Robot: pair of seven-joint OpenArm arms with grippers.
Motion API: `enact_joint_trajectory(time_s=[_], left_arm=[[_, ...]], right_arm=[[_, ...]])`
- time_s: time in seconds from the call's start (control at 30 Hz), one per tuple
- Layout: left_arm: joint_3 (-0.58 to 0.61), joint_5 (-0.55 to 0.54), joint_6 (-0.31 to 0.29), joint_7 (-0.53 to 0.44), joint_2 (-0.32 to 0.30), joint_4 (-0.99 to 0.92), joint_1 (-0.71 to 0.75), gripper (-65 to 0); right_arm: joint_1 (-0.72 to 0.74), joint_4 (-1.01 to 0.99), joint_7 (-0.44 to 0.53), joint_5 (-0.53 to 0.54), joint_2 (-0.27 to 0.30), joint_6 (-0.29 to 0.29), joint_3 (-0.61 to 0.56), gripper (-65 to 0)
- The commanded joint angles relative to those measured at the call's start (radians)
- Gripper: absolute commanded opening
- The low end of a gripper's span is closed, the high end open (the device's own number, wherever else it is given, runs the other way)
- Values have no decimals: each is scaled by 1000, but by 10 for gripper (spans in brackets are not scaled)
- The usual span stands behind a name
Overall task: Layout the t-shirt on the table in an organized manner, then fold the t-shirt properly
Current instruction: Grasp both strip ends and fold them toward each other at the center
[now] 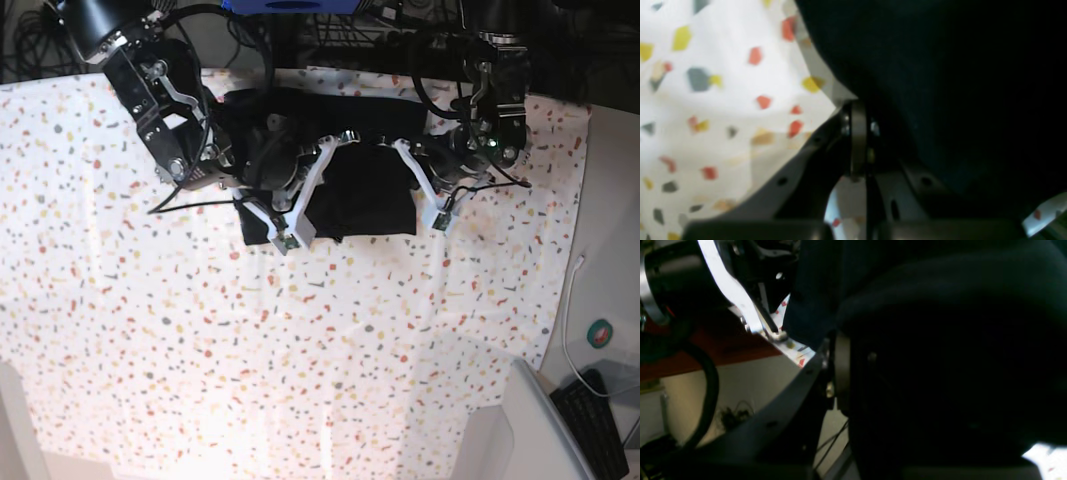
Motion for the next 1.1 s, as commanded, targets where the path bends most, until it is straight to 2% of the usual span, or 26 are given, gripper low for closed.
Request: enact_joint_trajectory(time_s=[0.0,0.27,0.37,0.5,1.07], left_arm=[[10,-7,-8,13,7,2,-14,-650],[12,2,-8,14,49,11,-16,-650],[12,-1,-8,14,47,11,-16,-650],[12,2,-8,14,44,13,-16,-650],[12,2,-8,16,30,39,-3,-650]], right_arm=[[30,18,18,13,-8,7,13,-650],[30,18,-44,13,-8,7,134,-650],[22,19,-61,15,-8,7,134,-650],[2,16,-56,9,-45,7,133,-650],[28,-94,-55,9,-129,7,133,-650]])
